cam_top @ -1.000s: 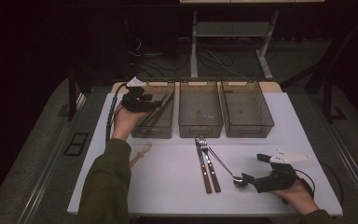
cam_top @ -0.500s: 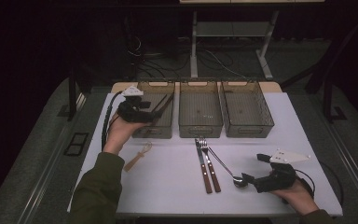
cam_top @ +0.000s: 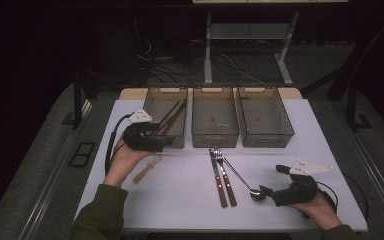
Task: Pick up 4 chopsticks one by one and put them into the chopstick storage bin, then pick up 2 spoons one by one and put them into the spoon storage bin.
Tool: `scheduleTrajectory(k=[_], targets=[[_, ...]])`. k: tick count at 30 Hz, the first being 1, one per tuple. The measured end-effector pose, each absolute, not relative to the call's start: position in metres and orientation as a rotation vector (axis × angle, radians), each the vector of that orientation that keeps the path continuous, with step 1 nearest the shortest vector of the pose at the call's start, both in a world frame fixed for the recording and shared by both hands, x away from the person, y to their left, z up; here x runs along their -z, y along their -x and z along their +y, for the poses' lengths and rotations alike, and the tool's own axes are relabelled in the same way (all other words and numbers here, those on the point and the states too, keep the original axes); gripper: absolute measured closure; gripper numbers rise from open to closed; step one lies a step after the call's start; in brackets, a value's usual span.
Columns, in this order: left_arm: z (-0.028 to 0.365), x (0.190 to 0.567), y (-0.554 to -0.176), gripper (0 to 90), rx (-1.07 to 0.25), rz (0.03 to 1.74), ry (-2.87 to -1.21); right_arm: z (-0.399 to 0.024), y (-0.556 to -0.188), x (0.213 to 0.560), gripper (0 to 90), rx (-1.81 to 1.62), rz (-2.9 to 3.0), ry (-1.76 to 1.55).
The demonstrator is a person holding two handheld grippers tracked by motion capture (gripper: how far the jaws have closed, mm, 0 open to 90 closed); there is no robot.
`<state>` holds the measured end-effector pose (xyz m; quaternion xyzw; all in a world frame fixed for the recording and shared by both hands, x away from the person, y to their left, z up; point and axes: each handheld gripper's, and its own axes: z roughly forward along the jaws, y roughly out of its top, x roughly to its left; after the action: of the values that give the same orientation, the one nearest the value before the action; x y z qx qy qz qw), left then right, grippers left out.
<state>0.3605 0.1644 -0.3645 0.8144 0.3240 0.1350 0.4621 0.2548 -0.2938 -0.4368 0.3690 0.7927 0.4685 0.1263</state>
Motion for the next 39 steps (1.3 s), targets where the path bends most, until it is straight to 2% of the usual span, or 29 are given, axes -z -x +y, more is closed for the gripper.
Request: scheduleTrajectory(k=[18, 39], targets=[[0.157, 0.392, -0.312, 15.9, -0.334, 0.735, -2.058, -0.293, -0.254, 0.436, 0.8, -1.367, 2.307, -1.061], [0.178, 0.427, -0.278, 13.8, -0.336, 0.752, -2.1, -0.292, -0.253, 0.436, 0.8, -1.362, 2.311, -1.057]])
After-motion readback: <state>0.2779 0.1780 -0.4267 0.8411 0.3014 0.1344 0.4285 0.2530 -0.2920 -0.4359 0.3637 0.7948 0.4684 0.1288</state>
